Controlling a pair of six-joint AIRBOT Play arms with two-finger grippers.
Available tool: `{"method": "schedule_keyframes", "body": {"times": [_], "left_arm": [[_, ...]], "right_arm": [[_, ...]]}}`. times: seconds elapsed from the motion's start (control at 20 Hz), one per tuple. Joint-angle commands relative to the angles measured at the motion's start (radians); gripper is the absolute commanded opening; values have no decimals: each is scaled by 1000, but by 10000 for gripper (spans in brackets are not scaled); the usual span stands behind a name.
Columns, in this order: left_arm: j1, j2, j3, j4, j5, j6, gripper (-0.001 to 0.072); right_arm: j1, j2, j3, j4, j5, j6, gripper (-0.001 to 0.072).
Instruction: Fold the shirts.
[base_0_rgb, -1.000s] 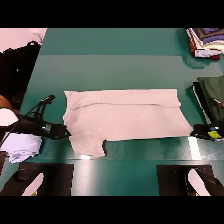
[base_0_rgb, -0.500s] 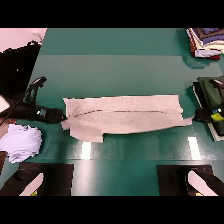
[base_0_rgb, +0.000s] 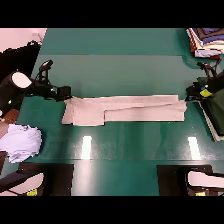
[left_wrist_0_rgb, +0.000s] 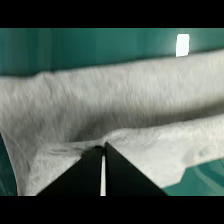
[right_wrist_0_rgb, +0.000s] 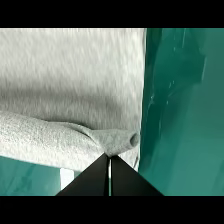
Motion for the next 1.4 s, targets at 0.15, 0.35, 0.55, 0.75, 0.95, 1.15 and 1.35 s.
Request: {"method": "schedule_keyframes", "body": {"times": [0.15, 0.35, 0.55, 0.75, 0.95, 1.15, 1.35], "left_arm": [[1, -55, 38, -4, 109, -6, 490], [1, -55, 73, 0, 5, -7, 540], [1, -55, 102, -8, -134, 29, 34], [1, -56, 102, -72, -133, 35, 30], [-42, -61, 102, -106, -92, 33, 20], [-155, -100, 102, -110, -17, 0, 20], [-275, -184, 117, -171, 92, -19, 20]], "right_arm": [[-16, -188, 166, 203, -5, -8, 376], [-65, -193, 190, 248, 32, -51, 441], [-173, -130, 70, 249, 61, -106, 441], [-291, -153, -98, 350, 63, -172, 566], [-301, -222, -192, 465, 39, -213, 560], [-240, -240, -219, 527, 10, -249, 477], [-200, -239, -146, 529, 63, -290, 10]]}}
